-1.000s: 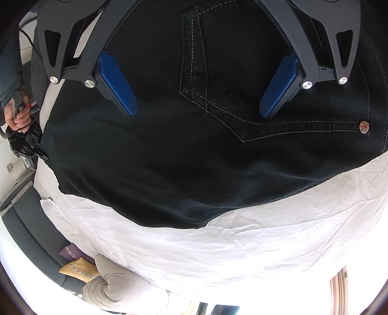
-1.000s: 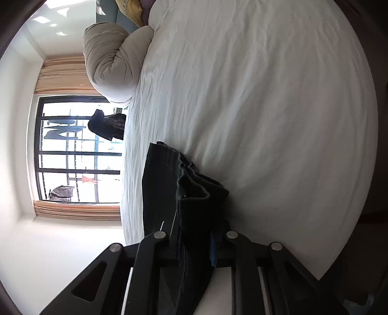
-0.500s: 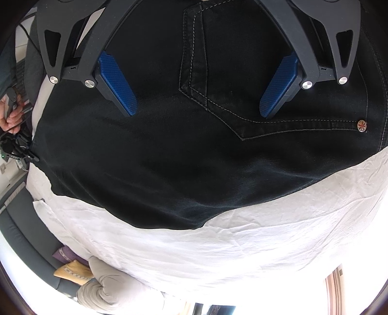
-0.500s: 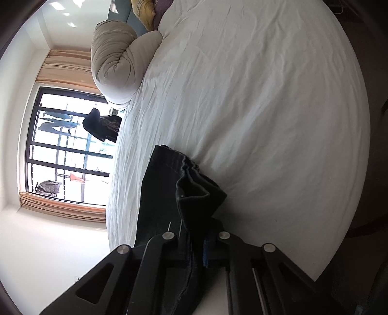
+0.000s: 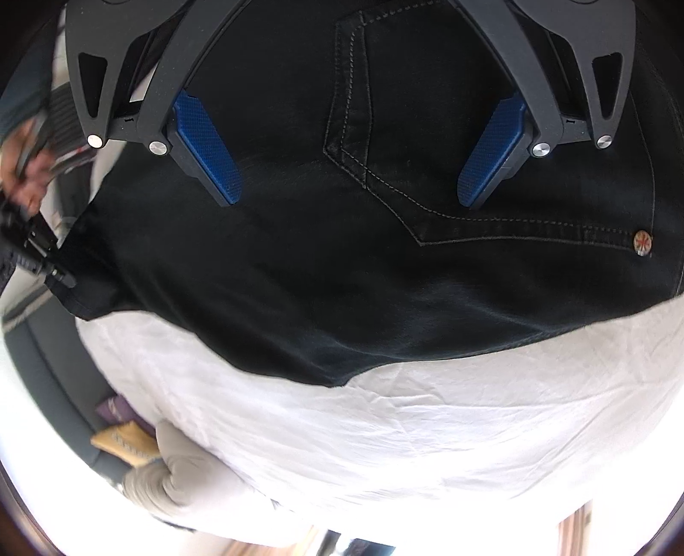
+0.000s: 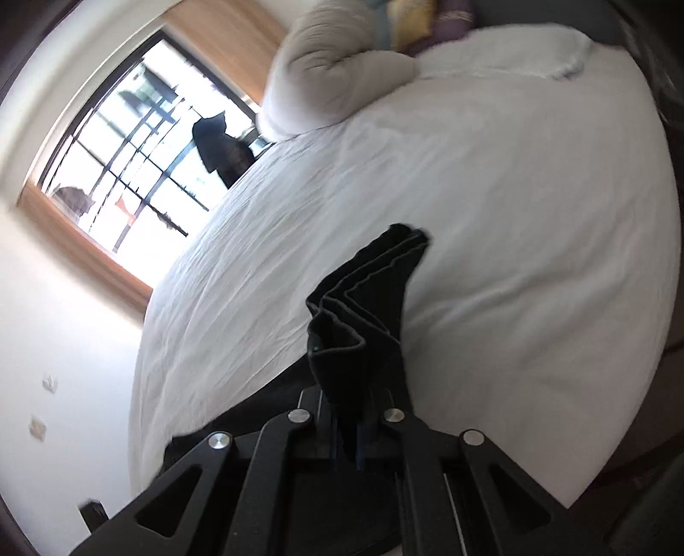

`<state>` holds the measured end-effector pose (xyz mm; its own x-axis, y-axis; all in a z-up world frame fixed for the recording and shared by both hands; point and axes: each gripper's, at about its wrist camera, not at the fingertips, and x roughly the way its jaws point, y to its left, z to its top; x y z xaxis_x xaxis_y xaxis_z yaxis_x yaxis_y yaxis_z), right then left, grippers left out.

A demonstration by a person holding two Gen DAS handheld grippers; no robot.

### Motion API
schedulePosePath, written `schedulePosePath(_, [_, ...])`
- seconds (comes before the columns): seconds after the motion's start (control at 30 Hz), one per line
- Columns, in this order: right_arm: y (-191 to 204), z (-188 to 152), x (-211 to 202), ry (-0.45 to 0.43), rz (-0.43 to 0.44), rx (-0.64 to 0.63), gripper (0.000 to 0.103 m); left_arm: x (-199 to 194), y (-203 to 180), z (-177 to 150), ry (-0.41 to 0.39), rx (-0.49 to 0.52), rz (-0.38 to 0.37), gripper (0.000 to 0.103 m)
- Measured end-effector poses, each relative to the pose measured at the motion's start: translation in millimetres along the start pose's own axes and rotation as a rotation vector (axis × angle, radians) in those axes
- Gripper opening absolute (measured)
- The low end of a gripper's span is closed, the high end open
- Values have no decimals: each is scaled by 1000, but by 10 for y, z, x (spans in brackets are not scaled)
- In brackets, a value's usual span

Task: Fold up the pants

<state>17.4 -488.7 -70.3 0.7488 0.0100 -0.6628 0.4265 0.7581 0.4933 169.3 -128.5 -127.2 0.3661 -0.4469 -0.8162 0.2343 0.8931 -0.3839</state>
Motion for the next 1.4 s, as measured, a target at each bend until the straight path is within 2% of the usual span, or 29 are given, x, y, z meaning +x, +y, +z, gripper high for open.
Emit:
schedulePosePath(0.07, [703,-228,69,43,-14,-270,7,-55,74,26,1,-60,-36,103])
schedulePosePath(0.17, [1626,-971,270,157,2,-713,7,-142,177,50,-15,-139,-100,103])
schedulePosePath(0.23, [1943,-1468,361,222,37,-890,6,-178,223,56,-11,-185,-143,103])
schedulePosePath(0.3, [2090,-1746,384,249,66,-961,6,-177,225,52,2,-209,-183,103])
schedulePosePath(0.37, [2140,-1879,410,251,52,-983,6,-151,207,63,13,-233,-229,103])
schedulePosePath(0.43, [2119,-1873,363,244,60,-964,6,-113,170,85,32,-259,-272,103])
schedulePosePath(0.63, [2167,-1875,102,161,67,-1001,6,41,41,189,84,-325,-377,103])
schedulePosePath(0.8, [2260,-2074,-36,160,102,-1056,7,97,-6,178,106,-334,-387,100])
schedulePosePath(0.83, [2304,-2132,-78,158,110,-1069,7,104,-24,188,109,-325,-387,97])
schedulePosePath(0.9, [2361,-2212,-111,166,130,-1083,7,78,23,168,122,-307,-383,73])
schedulePosePath(0.93, [2387,-2243,-123,170,134,-1084,7,70,56,155,129,-305,-378,68])
schedulePosePath(0.97, [2402,-2263,-125,176,136,-1082,7,56,87,128,128,-307,-373,58])
schedulePosePath(1.0, [2405,-2267,-136,178,139,-1081,7,51,119,120,128,-308,-367,53])
schedulePosePath(1.07, [2426,-2271,-144,182,143,-1080,7,25,191,103,124,-313,-354,49])
schedulePosePath(1.1, [2430,-2270,-147,184,144,-1079,7,7,223,92,119,-314,-351,42])
schedulePosePath(1.17, [2431,-2272,-141,194,144,-1071,7,-22,279,90,115,-312,-335,36])
schedulePosePath(1.4, [2478,-2309,-74,222,156,-1076,7,-67,499,24,98,-341,-300,36])
